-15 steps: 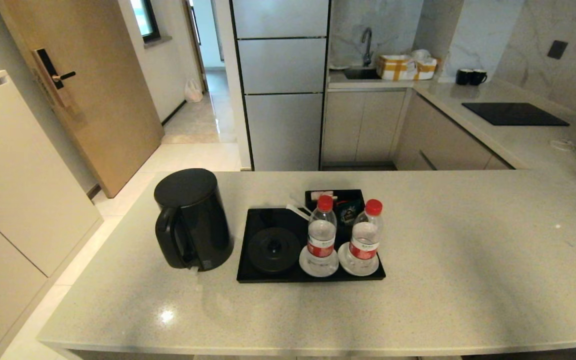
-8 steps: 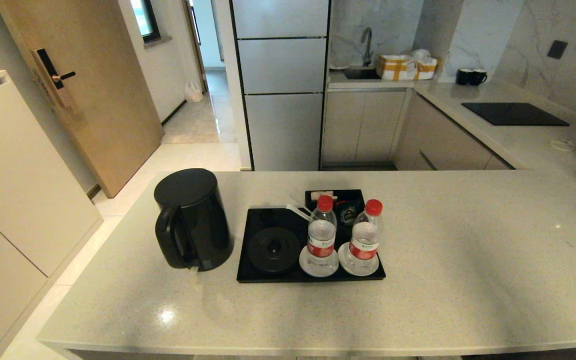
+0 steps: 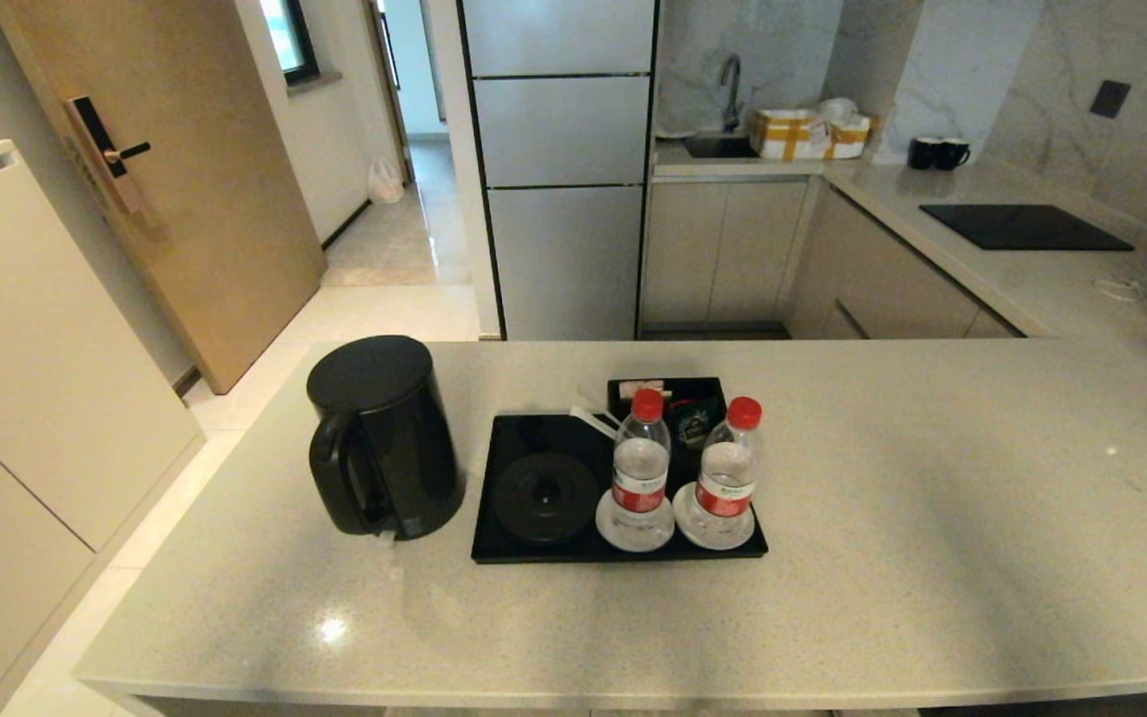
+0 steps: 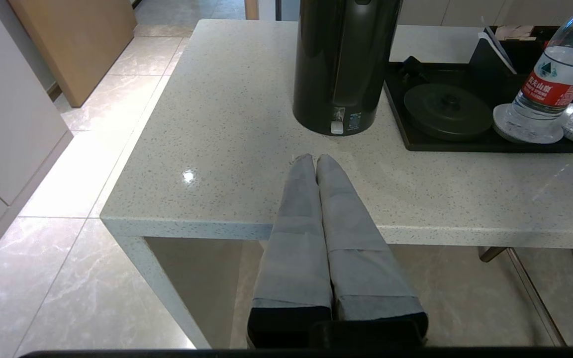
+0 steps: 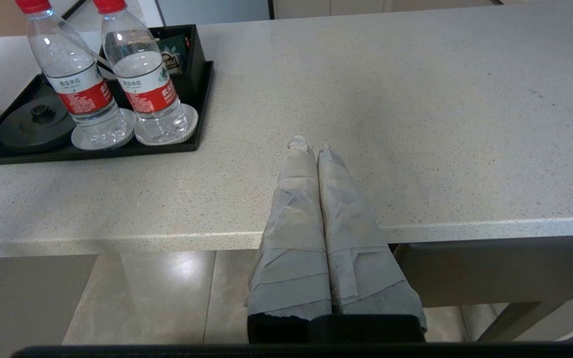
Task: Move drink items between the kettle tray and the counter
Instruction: Pick up the bottled water
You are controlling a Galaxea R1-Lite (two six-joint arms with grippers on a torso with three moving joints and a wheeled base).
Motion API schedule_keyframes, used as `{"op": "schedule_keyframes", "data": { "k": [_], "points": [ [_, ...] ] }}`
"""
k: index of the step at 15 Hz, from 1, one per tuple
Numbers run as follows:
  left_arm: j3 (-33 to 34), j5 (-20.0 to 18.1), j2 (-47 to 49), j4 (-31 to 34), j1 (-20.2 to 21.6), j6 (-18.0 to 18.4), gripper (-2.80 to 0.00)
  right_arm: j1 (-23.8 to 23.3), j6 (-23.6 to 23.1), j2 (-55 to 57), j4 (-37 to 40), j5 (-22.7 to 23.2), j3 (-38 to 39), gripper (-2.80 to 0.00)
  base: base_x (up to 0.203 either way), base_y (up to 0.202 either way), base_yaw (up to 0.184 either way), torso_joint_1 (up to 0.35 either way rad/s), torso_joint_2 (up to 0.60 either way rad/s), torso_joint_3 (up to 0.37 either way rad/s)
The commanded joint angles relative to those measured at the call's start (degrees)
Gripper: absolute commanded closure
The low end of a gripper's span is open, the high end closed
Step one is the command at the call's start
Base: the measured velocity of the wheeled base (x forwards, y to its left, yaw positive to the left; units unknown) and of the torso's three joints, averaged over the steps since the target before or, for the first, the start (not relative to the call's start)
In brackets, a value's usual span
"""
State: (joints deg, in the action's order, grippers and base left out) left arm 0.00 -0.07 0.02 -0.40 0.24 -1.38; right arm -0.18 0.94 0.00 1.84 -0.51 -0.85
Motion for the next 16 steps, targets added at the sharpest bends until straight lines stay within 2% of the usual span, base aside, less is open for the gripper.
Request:
{"op": "schedule_keyframes", "data": {
  "k": [1,7,16],
  "points": [
    [0.1,0.0,0.1,0.0,0.0,0.0,0.00,0.0,0.0,0.1,0.1,0.0,0.0,0.00,0.000,0.000,0.000,0.000,0.00,0.000],
    [0.1,0.0,0.1,0.0,0.0,0.0,0.00,0.0,0.0,0.1,0.0,0.0,0.1,0.00,0.000,0.000,0.000,0.203,-0.09,0.102],
    [0.1,0.0,0.1,0.0,0.0,0.0,0.00,0.0,-1.0,0.0,1.2,-0.2,-0.4,0.00,0.000,0.000,0.000,0.012,0.00,0.008]
  ]
}}
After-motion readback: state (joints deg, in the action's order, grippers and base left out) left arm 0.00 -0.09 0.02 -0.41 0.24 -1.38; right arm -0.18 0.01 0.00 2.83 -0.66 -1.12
